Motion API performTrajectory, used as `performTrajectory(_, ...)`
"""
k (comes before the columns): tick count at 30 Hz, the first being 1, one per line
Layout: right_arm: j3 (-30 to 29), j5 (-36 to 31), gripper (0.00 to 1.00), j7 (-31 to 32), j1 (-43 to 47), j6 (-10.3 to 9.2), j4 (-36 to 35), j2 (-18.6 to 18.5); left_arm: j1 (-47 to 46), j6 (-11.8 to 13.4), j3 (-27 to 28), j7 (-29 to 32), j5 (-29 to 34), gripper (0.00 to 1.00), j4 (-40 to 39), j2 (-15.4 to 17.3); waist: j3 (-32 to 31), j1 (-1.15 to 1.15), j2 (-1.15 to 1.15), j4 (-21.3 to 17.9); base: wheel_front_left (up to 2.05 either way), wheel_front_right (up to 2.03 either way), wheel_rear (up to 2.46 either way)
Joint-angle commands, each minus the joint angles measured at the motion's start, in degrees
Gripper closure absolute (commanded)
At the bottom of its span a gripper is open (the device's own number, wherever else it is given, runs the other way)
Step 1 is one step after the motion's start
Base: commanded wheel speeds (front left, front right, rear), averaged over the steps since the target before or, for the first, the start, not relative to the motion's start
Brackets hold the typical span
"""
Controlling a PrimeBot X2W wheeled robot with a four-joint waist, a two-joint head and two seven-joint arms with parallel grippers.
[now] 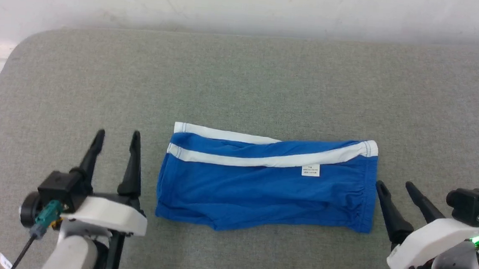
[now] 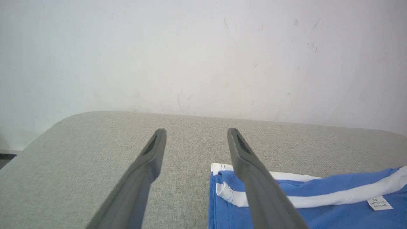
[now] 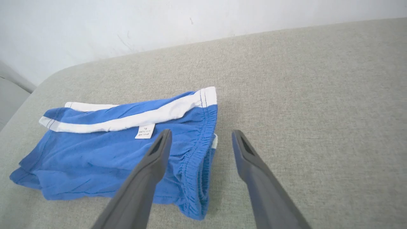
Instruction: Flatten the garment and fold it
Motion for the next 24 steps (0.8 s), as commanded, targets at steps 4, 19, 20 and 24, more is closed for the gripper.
performTrajectory(4,-0.4,0.4,0.00,-2.7,-3.8,-0.10,5.0,0.2,-3.9,-0.4,2.6,-1.4,4.8,0.00,0.2,-0.8,0.9,0.01,0.00,-0.2,0.00,0.00,0.00)
performTrajectory(19,3.0,-1.8,0.00,6.4,-12.4,-0.10,23.4,0.2,-2.9,-5.4,11.0,-1.5,11.5,0.00,1.3,-7.5,2.8,0.01,0.00,0.2,0.00,0.00,0.00)
performTrajectory(20,3.5,-1.8,0.00,7.1,-12.4,-0.10,23.7,0.2,-2.8,-5.7,11.3,-1.5,11.7,0.00,1.5,-7.8,2.8,0.01,0.00,0.3,0.00,0.00,0.00)
performTrajectory(24,4.7,-1.2,0.65,8.5,-12.3,-0.10,23.6,0.2,-2.5,-6.7,12.5,-1.5,12.6,0.00,2.0,-8.9,2.7,0.01,0.00,0.3,0.00,0.00,0.00)
